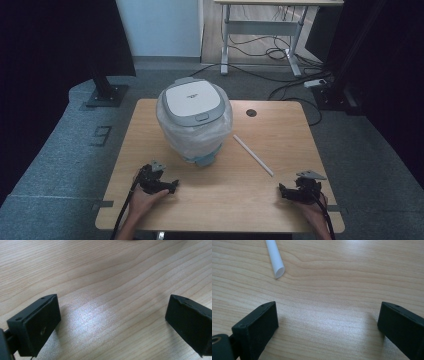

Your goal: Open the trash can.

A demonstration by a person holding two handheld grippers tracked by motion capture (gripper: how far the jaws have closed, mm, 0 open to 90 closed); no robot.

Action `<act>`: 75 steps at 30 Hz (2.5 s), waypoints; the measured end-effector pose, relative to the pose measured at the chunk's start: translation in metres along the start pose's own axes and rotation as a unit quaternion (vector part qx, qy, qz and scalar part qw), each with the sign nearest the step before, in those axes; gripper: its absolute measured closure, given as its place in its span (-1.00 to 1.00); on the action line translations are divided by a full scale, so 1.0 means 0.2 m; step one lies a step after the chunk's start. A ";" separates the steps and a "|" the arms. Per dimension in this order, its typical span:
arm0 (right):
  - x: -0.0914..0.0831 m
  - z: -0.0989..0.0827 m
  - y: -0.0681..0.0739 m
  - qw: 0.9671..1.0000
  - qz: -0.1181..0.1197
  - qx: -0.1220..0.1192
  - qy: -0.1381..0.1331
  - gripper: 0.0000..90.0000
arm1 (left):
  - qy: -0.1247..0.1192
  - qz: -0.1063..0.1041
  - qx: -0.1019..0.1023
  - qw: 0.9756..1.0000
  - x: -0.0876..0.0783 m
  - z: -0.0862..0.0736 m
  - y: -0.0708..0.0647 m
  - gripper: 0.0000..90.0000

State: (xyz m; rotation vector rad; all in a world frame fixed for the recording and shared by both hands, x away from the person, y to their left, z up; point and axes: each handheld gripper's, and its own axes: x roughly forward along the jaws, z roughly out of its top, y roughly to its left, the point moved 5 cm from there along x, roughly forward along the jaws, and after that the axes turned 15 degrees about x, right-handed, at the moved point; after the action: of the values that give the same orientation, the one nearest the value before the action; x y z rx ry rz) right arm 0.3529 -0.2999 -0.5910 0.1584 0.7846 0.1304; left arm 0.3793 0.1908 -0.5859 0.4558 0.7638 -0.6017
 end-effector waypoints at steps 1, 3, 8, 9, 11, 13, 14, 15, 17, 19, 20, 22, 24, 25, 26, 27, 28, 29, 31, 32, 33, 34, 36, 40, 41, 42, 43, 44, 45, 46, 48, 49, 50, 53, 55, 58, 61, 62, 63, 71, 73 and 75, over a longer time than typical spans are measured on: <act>0.00 0.00 0.00 1.000 0.002 -0.001 0.001 -0.95 | 0.000 0.001 -0.001 1.000 0.00 0.00 0.00 -1.00; 0.00 0.00 0.00 1.000 0.002 -0.001 0.001 -0.95 | 0.000 0.003 -0.003 1.000 -0.01 0.00 0.00 -0.98; 0.00 0.00 0.00 1.000 0.001 0.001 -0.001 -0.93 | 0.000 0.007 -0.008 1.000 -0.02 -0.01 0.00 -0.88; 0.00 0.00 0.00 1.000 0.001 0.001 -0.001 -0.92 | -0.001 0.008 -0.010 1.000 -0.03 -0.01 0.00 -0.86; 0.00 0.00 0.00 1.000 0.001 0.001 -0.001 -0.92 | -0.002 0.010 -0.012 1.000 -0.03 -0.02 0.01 -0.80; 0.00 0.00 0.00 1.000 0.001 0.001 -0.001 -0.92 | -0.003 0.011 -0.014 1.000 -0.04 -0.02 0.02 -0.73; 0.00 0.00 0.00 1.000 0.001 0.001 -0.001 -0.92 | -0.009 0.016 -0.019 1.000 -0.05 -0.03 0.03 -0.73; 0.00 0.00 0.00 1.000 0.001 0.001 -0.001 -0.92 | -0.011 0.014 -0.025 1.000 -0.06 -0.04 0.04 -0.65; 0.00 0.00 0.00 1.000 0.001 0.001 -0.001 -0.92 | -0.018 0.015 -0.036 0.999 -0.08 -0.06 0.07 -0.60; 0.00 0.00 0.00 1.000 0.001 0.001 -0.001 -0.92 | -0.025 0.019 -0.045 0.998 -0.09 -0.06 0.09 -0.53; 0.00 0.00 0.00 1.000 0.001 0.001 -0.001 -0.92 | -0.033 0.023 -0.049 0.998 -0.11 -0.06 0.10 -0.50; 0.00 0.00 0.00 1.000 0.001 0.001 -0.002 -0.92 | -0.037 0.025 -0.051 0.998 -0.12 -0.06 0.10 -0.41; 0.00 0.00 0.00 1.000 0.001 0.001 -0.001 -0.92 | -0.057 0.037 -0.054 0.996 -0.17 -0.04 0.11 -0.31; 0.00 0.00 0.00 1.000 0.001 0.001 -0.002 -0.92 | -0.060 0.039 -0.055 0.996 -0.18 -0.04 0.12 -0.24; 0.00 0.00 0.00 1.000 0.001 0.001 -0.002 -0.92 | -0.060 0.039 -0.055 0.996 -0.18 -0.04 0.12 -0.18; 0.00 0.00 0.00 1.000 0.001 0.001 -0.002 -0.92 | -0.071 0.042 -0.064 0.995 -0.22 -0.02 0.13 -0.10; 0.00 0.00 0.00 1.000 0.001 0.000 -0.002 -0.92 | -0.071 0.042 -0.064 0.995 -0.22 -0.02 0.13 -0.01; 0.00 0.00 0.00 1.000 0.001 0.000 -0.002 -0.92 | -0.083 0.039 -0.074 0.993 -0.24 -0.01 0.13 0.08; 0.00 0.00 0.00 1.000 0.001 0.000 -0.002 -0.92 | -0.097 0.037 -0.076 0.992 -0.27 0.01 0.14 0.22; 0.00 0.00 0.00 1.000 0.001 0.000 -0.002 -0.92 | -0.105 0.036 -0.078 0.991 -0.29 0.02 0.14 0.29; 0.00 0.01 0.00 1.000 0.001 0.000 -0.002 -0.92 | -0.110 0.035 -0.078 0.990 -0.30 0.02 0.14 0.35; 0.00 0.01 0.00 1.000 0.001 0.000 -0.002 -0.92 | -0.117 0.034 -0.078 0.989 -0.32 0.03 0.14 0.41; 0.00 0.01 0.00 1.000 0.001 0.000 -0.002 -0.92 | -0.131 0.031 -0.078 0.988 -0.34 0.05 0.14 0.53; 0.00 0.01 0.00 1.000 0.001 0.000 -0.002 -0.92 | -0.151 0.030 -0.078 0.985 -0.39 0.09 0.14 0.70; 0.00 0.01 0.00 1.000 0.001 0.000 -0.002 -0.92 | -0.158 0.029 -0.078 0.984 -0.41 0.10 0.14 0.74; 0.00 0.01 0.00 1.000 0.001 0.000 -0.002 -0.92 | -0.158 0.029 -0.078 0.984 -0.41 0.10 0.14 0.77; 0.00 0.01 0.00 1.000 0.001 0.000 -0.002 -0.92 | -0.166 0.027 -0.076 0.983 -0.44 0.12 0.13 0.80; 0.00 0.01 0.00 1.000 0.001 0.000 -0.002 -0.92 | -0.171 0.027 -0.074 0.982 -0.45 0.13 0.13 0.83; 0.00 0.01 0.00 1.000 0.001 0.000 -0.002 -0.92 | -0.171 0.027 -0.074 0.982 -0.45 0.13 0.13 0.85; 0.00 0.01 0.00 1.000 0.001 0.000 -0.002 -0.91 | -0.181 0.025 -0.073 0.981 -0.48 0.15 0.13 0.88; 0.00 0.01 0.00 1.000 0.000 0.001 -0.002 -0.91 | -0.186 0.023 -0.070 0.980 -0.49 0.16 0.13 0.90; 0.00 0.01 0.00 1.000 0.000 0.001 -0.002 -0.91 | -0.193 0.021 -0.066 0.979 -0.51 0.19 0.13 0.94; 0.00 0.01 0.00 1.000 0.000 0.001 -0.003 -0.90 | -0.195 0.020 -0.065 0.978 -0.52 0.20 0.13 0.95; 0.00 0.01 -0.01 1.000 -0.001 0.003 -0.004 -0.89 | -0.206 0.018 -0.056 0.977 -0.55 0.25 0.12 0.98; 0.00 0.01 -0.01 1.000 -0.002 0.005 -0.005 -0.88 | -0.210 0.016 -0.052 0.976 -0.57 0.27 0.11 0.98; 0.00 0.01 -0.01 1.000 -0.004 0.007 -0.006 -0.87 | -0.216 0.008 -0.046 0.975 -0.57 0.32 0.10 0.99; 0.00 0.01 -0.01 1.000 -0.004 0.008 -0.006 -0.86 | -0.220 0.000 -0.041 0.975 -0.57 0.37 0.09 0.99; 0.00 0.01 -0.01 1.000 -0.004 0.008 -0.006 -0.86 | -0.221 -0.001 -0.040 0.975 -0.58 0.38 0.08 0.99; 0.00 0.01 -0.01 1.000 -0.004 0.008 -0.006 -0.86 | -0.222 -0.003 -0.039 0.974 -0.58 0.39 0.08 0.99; 0.00 0.01 -0.01 1.000 -0.007 0.010 -0.008 -0.85 | -0.232 -0.012 -0.025 0.972 -0.63 0.49 0.07 0.99; 0.00 0.01 -0.01 1.000 -0.007 0.010 -0.008 -0.85 | -0.235 -0.014 -0.022 0.972 -0.64 0.52 0.07 0.99; 0.00 0.01 -0.01 1.000 -0.007 0.010 -0.008 -0.85 | -0.239 -0.017 -0.020 0.971 -0.65 0.54 0.07 0.99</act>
State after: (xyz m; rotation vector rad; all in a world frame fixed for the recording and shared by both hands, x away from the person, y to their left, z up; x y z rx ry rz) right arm 0.3540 -0.3024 -0.5903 0.1728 0.7720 0.1076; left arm 0.3683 0.1816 -0.4167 0.2442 0.3229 -0.6923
